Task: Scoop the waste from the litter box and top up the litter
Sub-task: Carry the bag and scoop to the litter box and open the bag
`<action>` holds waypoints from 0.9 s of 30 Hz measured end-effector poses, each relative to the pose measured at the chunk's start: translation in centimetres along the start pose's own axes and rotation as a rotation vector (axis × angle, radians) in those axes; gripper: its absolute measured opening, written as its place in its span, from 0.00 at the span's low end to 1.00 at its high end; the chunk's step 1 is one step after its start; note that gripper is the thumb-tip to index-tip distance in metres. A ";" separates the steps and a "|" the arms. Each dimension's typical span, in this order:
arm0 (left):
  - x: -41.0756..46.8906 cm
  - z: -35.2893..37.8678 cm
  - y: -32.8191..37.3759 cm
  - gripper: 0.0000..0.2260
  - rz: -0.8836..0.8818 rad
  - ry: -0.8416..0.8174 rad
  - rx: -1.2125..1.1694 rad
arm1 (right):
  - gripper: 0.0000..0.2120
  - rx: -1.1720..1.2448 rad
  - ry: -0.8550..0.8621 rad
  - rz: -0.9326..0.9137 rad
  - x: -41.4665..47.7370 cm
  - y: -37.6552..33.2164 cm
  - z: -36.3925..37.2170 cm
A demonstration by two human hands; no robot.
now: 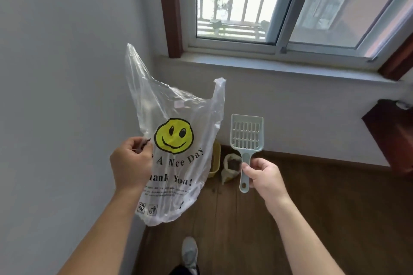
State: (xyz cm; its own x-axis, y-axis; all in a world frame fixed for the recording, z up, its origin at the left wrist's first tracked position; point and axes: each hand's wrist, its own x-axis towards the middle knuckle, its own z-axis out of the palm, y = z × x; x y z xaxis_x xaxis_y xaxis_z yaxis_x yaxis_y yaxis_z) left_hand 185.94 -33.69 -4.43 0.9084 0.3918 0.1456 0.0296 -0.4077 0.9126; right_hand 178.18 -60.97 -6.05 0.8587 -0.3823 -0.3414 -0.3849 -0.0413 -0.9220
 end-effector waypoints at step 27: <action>14.5 29.4 -20.6 0.04 -0.238 0.305 0.154 | 0.04 -0.375 -0.478 0.030 44.3 12.7 10.1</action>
State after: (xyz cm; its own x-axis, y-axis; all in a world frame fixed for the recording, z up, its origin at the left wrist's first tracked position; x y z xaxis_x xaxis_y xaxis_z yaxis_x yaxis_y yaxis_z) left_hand 210.76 -43.86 -32.39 0.7041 0.7072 0.0646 0.3072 -0.3854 0.8701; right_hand 214.75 -69.12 -34.68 0.8692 0.0647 -0.4902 -0.4295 -0.3924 -0.8134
